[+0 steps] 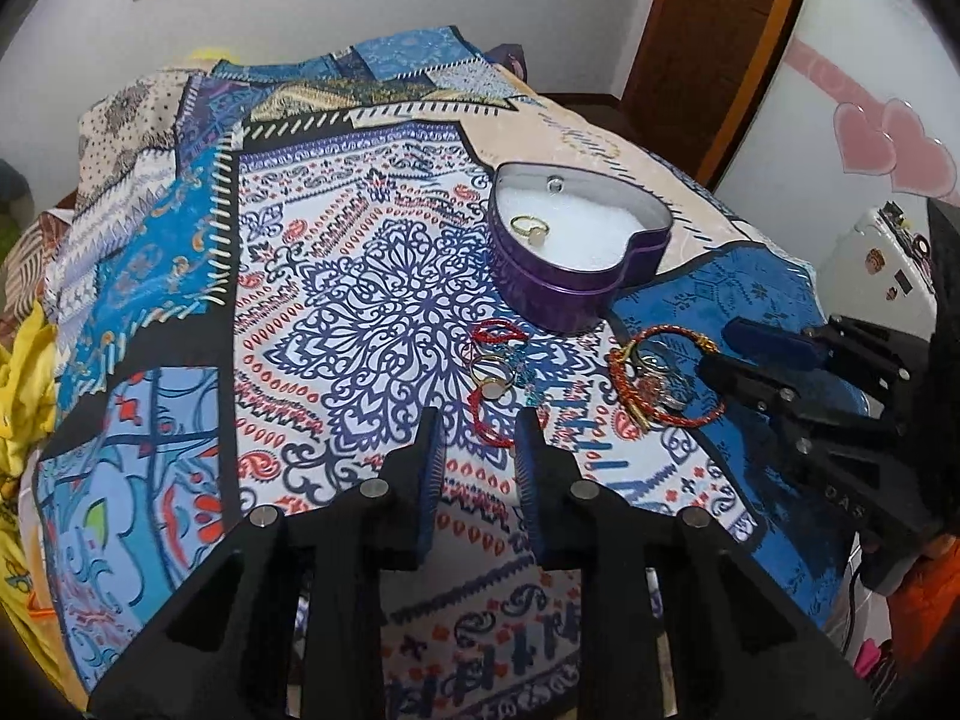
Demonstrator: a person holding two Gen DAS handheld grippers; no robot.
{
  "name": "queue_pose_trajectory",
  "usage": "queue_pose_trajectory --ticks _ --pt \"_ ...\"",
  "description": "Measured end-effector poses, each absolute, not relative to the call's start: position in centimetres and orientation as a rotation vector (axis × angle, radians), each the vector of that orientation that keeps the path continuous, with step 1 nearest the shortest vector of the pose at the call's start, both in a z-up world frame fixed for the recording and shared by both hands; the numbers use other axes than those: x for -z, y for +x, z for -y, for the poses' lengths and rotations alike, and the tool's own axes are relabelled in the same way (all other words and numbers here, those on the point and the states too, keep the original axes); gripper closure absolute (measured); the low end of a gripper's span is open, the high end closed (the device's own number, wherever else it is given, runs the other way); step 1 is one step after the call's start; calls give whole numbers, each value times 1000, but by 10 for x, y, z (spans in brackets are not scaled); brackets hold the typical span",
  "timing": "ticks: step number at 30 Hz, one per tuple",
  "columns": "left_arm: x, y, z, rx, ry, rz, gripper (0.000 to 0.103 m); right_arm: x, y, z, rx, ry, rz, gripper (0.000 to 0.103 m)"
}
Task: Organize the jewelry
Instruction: 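Grasp the thin red bracelet with the left tool while the right tool grasps the orange beaded bracelet, then carry the red bracelet over the tin with the left tool while the right tool carries the beaded bracelet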
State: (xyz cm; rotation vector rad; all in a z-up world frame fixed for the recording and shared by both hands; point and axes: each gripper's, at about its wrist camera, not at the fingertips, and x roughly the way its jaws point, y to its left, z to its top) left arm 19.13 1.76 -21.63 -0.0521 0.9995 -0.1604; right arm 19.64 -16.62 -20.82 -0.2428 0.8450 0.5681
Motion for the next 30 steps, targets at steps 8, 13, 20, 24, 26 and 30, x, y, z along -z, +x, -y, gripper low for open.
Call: queue_pose_trajectory --ticks 8,13,20,24,26,30 --pt "223 199 -21 167 -74 -1002 102 208 201 159 -590 -207 -835 93" --pt "219 195 -21 165 -77 -993 103 197 197 161 -593 -176 -802 93" --pt "197 179 -25 154 -82 -939 103 176 192 165 -591 -155 -745 93" --pt "177 171 -28 160 -83 -896 103 167 192 167 -584 -137 -722 93" --pt "167 167 -28 163 -77 -873 103 162 191 168 -580 -131 -708 93" --pt "150 162 -26 167 -70 -834 103 155 190 171 -573 -119 -691 93"
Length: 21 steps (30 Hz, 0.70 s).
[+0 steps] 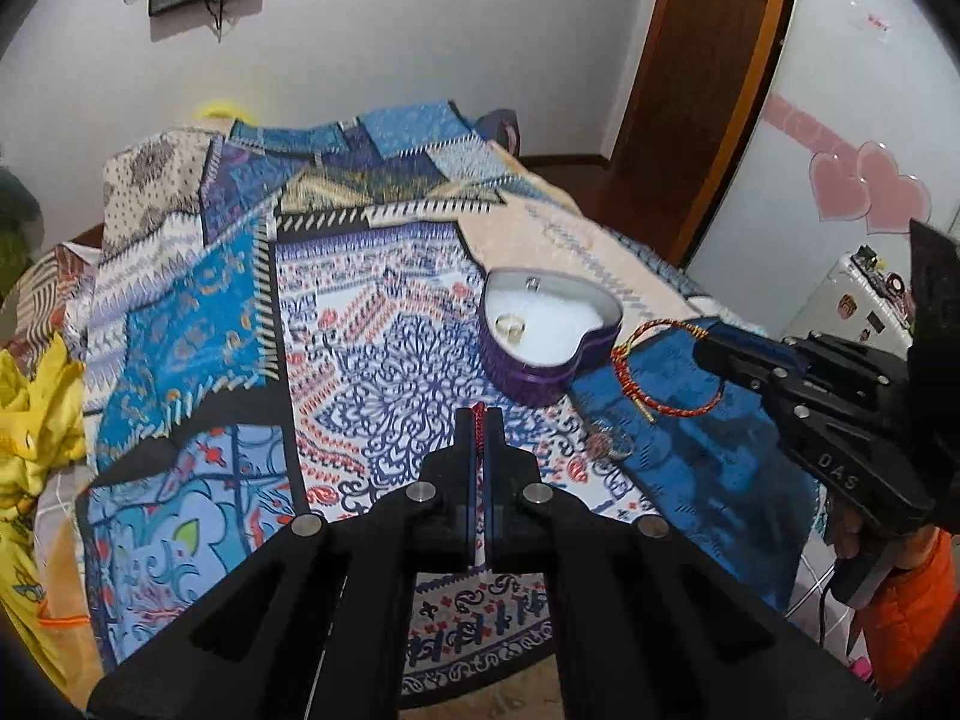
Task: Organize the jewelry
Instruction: 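Carry the red bracelet over the tin with the left tool while the right tool carries the beaded bracelet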
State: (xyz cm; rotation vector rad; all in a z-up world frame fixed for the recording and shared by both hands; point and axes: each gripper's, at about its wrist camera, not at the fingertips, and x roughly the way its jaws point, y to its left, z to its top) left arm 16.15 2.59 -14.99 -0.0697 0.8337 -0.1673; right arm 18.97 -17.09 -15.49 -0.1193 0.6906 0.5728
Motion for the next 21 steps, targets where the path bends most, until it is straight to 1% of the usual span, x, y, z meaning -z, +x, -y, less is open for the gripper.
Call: queue_pose_trajectory --ticks 13,21 --pt "103 169 -23 173 -67 -713 103 136 196 179 -545 -89 -637 93" --pt "89 185 -12 194 -59 -671 103 130 207 183 -529 -72 -617 93"
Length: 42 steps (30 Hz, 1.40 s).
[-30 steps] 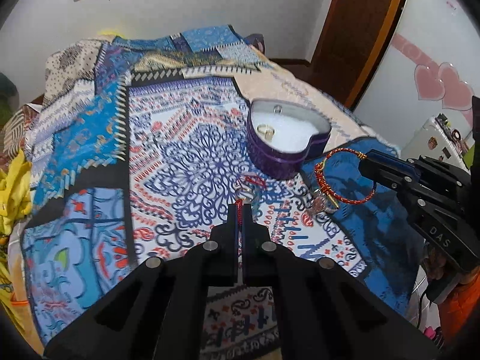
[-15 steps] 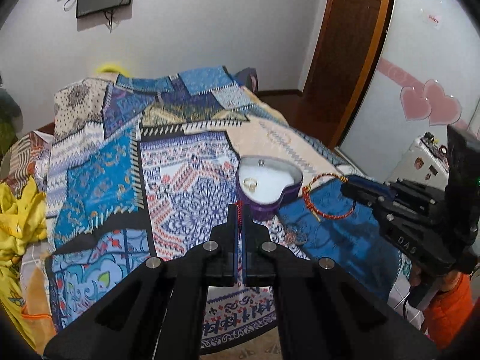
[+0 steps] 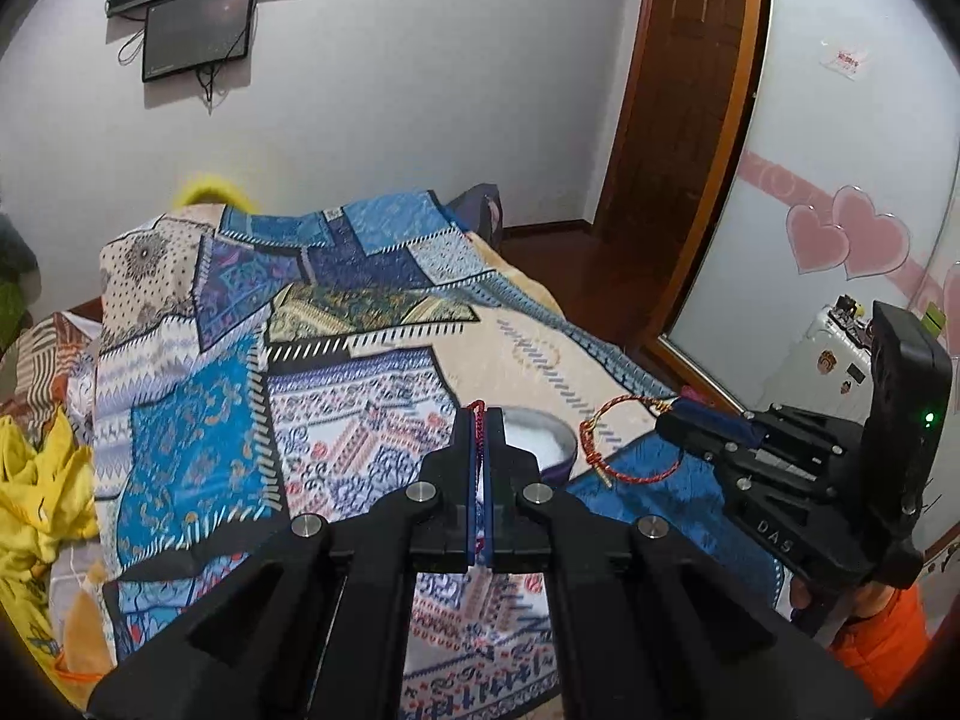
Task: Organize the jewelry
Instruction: 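Carry the red bracelet over the tin with the left tool while the right tool carries the beaded bracelet, then open the left tool over the tin while the right tool releases the beaded bracelet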
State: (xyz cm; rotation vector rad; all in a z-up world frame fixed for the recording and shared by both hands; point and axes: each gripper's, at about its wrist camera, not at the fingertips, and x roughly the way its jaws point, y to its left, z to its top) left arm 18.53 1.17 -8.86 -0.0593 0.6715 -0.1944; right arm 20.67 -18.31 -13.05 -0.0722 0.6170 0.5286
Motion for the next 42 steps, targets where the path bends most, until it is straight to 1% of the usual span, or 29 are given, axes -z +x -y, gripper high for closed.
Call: queue_pose_trajectory --ticks 10,22,32,37,39,42 --pt "97 214 3 226 -69 -686 103 133 226 186 -514 -61 -622 93" --pt "134 247 8 252 -97 -774 103 148 248 178 -522 -68 -660 93" --pt "165 259 5 272 -93 -869 103 164 262 168 -545 -83 -713 93" --pt "167 258 0 265 -92 -867 101 167 265 163 -558 -94 -725 93" --pt "166 257 -1 249 -82 -863 97 167 266 160 -564 -101 -727 93" --pt "166 254 -4 216 -51 -855 95 167 267 154 -573 -118 -732 93"
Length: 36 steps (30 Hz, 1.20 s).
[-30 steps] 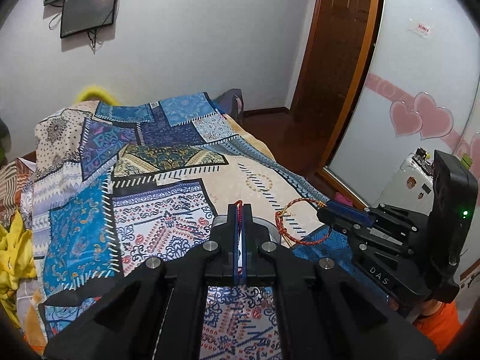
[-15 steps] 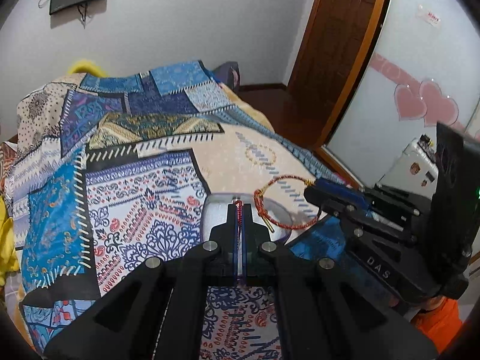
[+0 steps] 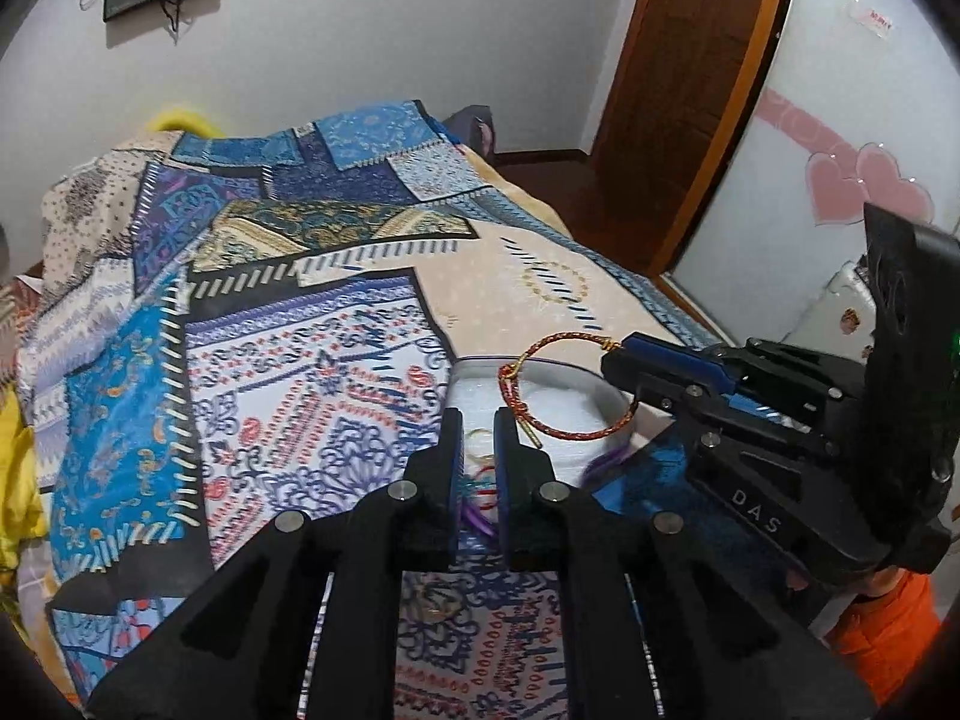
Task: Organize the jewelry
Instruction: 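Open the left tool over the tin while the right tool releases the beaded bracelet, then withdraw both tools from the tin toward the remaining rings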
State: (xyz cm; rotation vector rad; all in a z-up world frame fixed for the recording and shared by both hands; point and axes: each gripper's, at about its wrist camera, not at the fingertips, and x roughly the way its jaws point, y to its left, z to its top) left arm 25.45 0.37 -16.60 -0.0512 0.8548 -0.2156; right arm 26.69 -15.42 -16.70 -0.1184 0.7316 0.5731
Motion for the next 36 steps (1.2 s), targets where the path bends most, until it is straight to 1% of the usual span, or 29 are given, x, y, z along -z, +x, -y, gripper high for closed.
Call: queue_pose_trajectory --ticks 2,4,6,7,18,22,27,29,32,36 --pt "167 253 -5 199 -37 -853 94 168 267 150 -580 -132 -737 93" --pt "167 252 -8 189 -33 -853 88 169 268 146 -589 -143 -744 93" --pt "169 251 -11 179 -31 -851 78 170 268 143 -594 -155 -749 93" --pt "170 251 -11 176 -31 -852 77 171 268 141 -597 -162 -754 92" --pt "174 246 -15 167 -35 -865 76 172 267 134 -603 -188 -789 92" --pt "170 241 -15 163 -31 -860 76 168 264 136 -605 -172 -793 86" --pt "162 232 -15 151 -19 -846 76 158 256 142 -608 -147 -786 81" --pt "158 226 -16 148 -15 -841 75 153 252 147 -609 -129 -779 77" --pt "155 216 -17 143 -12 -832 69 148 244 153 -609 -110 -770 76" --pt "157 203 -17 141 -9 -841 68 149 233 162 -612 -93 -776 76"
